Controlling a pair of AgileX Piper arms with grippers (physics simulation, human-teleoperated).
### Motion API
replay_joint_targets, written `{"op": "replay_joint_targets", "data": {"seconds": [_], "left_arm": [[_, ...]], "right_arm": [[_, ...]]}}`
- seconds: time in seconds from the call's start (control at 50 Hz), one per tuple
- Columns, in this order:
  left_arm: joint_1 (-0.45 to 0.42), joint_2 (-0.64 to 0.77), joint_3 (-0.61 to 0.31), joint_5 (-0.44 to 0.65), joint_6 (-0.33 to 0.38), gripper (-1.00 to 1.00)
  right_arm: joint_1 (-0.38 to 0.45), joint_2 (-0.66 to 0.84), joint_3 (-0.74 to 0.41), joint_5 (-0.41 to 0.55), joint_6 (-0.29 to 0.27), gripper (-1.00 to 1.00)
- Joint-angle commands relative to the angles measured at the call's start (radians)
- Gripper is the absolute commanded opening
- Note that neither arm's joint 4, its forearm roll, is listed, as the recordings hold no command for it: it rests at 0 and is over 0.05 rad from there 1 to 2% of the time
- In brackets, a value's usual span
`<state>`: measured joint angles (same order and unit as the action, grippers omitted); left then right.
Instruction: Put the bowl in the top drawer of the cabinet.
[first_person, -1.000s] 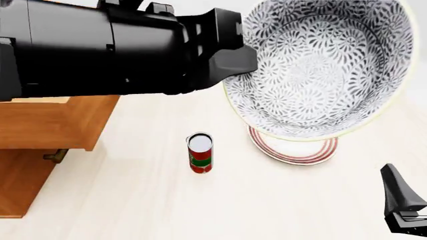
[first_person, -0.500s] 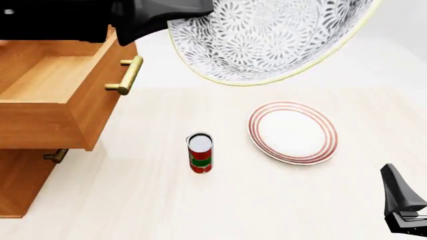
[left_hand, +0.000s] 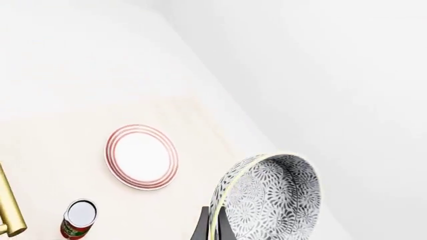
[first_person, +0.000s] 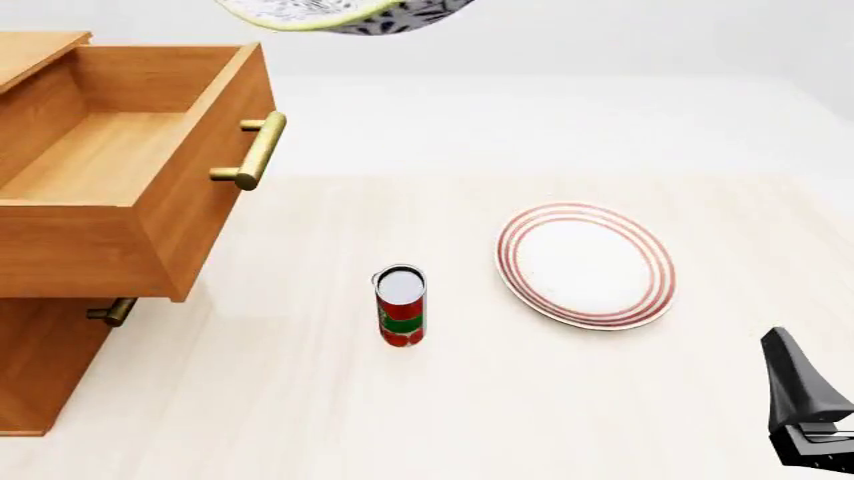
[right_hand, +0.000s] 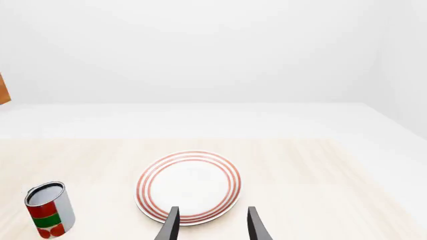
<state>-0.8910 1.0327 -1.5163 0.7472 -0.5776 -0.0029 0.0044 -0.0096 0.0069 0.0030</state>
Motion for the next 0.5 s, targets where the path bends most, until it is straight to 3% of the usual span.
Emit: {"op": "replay_joint_targets", "data": {"seconds": [0.02, 0.18, 0.5], "left_arm": [[0.063, -0.029, -0.032, 0.040, 0.014, -1.00], [0.110, -0.037, -0.071, 0.076, 0.020, -1.00], [0.192, -0.062, -0.065, 0.094, 0.020, -1.00]], "right_arm": [[0.000, 0.000, 0.000, 0.000, 0.000, 1.00], [0.000, 0.000, 0.000, 0.000, 0.000, 1.00], [0.000, 0.000, 0.000, 0.000, 0.000, 1.00]]}}
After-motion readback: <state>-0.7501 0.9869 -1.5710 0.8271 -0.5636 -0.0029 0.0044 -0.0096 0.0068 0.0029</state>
